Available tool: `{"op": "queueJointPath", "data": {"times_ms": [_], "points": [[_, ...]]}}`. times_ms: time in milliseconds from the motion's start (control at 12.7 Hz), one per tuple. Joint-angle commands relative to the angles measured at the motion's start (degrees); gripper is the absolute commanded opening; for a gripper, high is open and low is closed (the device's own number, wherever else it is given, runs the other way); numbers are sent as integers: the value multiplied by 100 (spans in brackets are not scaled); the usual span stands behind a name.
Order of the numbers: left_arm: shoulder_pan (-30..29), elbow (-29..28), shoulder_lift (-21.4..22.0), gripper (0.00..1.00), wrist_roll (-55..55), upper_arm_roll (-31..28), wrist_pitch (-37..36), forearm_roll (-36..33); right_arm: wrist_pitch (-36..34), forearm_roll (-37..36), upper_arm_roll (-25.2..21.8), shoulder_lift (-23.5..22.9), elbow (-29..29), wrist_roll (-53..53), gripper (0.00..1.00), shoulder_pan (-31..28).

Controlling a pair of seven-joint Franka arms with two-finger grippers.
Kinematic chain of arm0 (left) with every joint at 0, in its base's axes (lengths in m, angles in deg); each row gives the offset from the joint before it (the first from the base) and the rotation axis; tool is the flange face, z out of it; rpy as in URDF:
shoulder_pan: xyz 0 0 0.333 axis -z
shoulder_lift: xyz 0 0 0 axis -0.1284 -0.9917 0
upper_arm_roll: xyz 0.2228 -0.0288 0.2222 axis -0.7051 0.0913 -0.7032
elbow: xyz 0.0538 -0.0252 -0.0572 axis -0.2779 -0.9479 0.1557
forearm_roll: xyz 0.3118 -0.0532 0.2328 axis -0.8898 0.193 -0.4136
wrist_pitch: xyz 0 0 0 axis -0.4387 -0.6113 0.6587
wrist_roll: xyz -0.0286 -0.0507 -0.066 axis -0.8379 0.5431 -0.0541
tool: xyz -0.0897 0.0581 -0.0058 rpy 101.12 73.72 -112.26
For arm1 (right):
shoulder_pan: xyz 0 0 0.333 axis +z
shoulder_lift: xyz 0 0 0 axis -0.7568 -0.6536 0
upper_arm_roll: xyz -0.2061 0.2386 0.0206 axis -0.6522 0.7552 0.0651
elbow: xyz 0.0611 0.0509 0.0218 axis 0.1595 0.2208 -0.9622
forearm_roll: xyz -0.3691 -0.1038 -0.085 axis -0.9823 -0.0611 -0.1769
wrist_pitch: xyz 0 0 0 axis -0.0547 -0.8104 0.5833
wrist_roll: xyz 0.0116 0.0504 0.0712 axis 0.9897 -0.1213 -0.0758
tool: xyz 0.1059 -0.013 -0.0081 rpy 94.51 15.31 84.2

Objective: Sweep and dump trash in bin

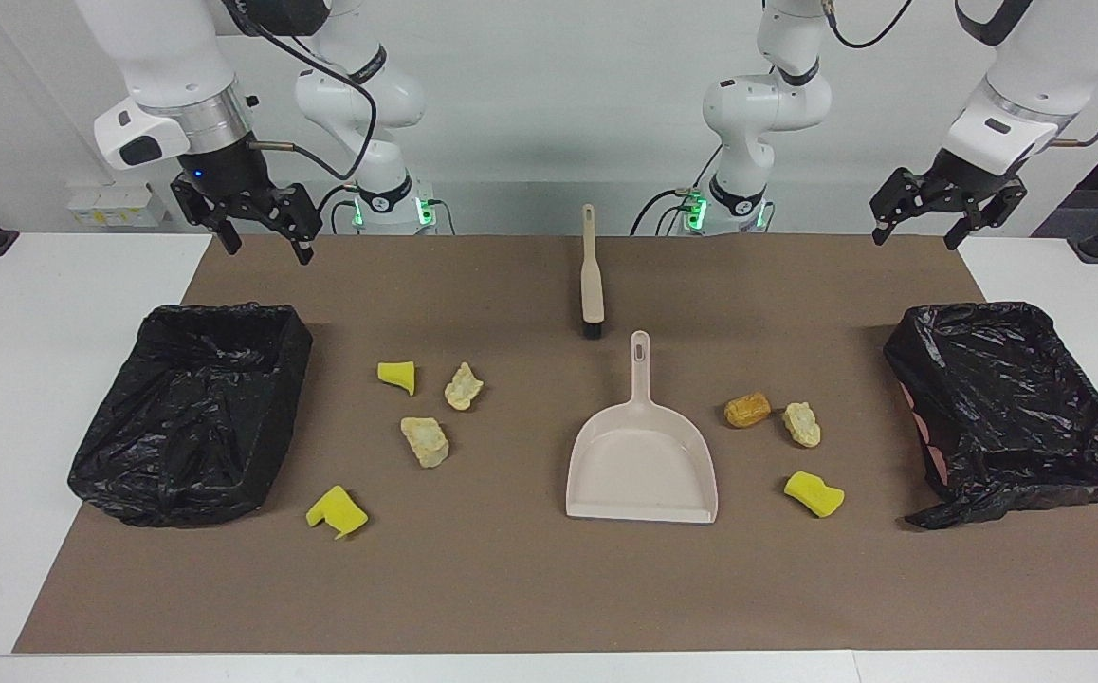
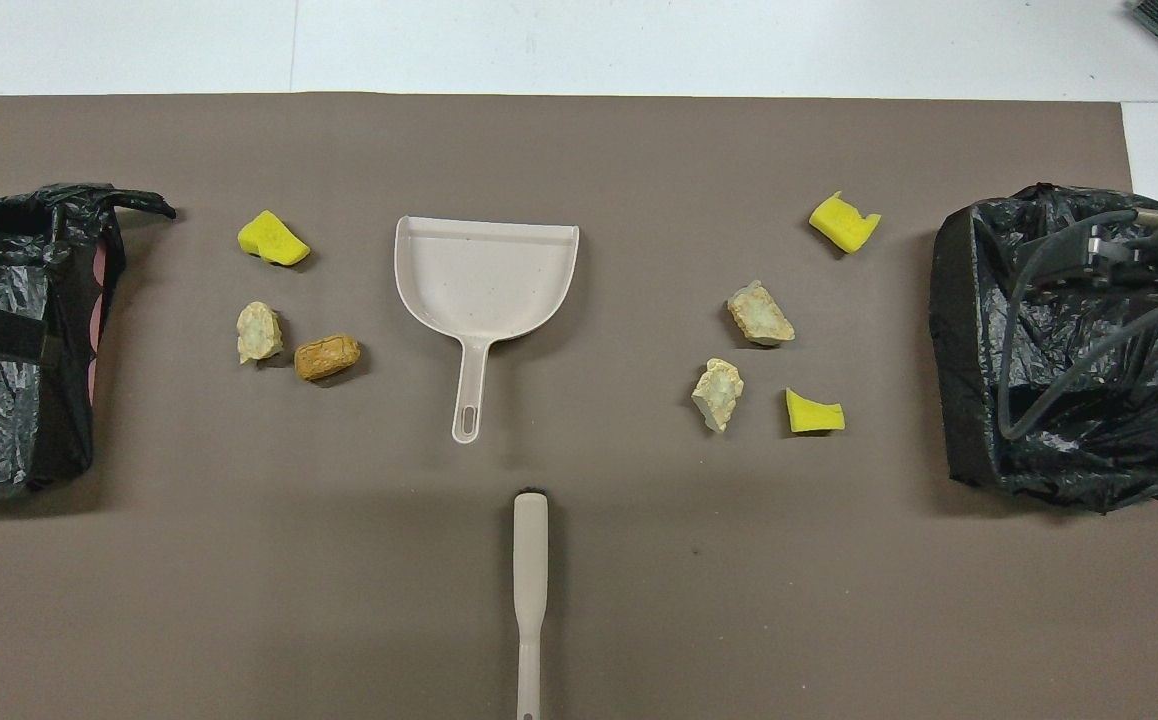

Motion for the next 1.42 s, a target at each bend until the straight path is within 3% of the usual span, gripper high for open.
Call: {"op": "queueJointPath", "data": {"times_ms": [0, 1102, 1339], "points": [[38, -119, 128, 100, -72, -45, -64, 55, -71, 82, 6, 112, 101, -161, 100, -23], [-41, -84, 120, 100, -98, -98, -3, 37, -168, 109, 15, 112, 83, -91, 100, -23], [-33, -84, 120, 100, -98, -98, -3, 37, 95, 12, 15, 42, 83, -30, 100, 328]]}}
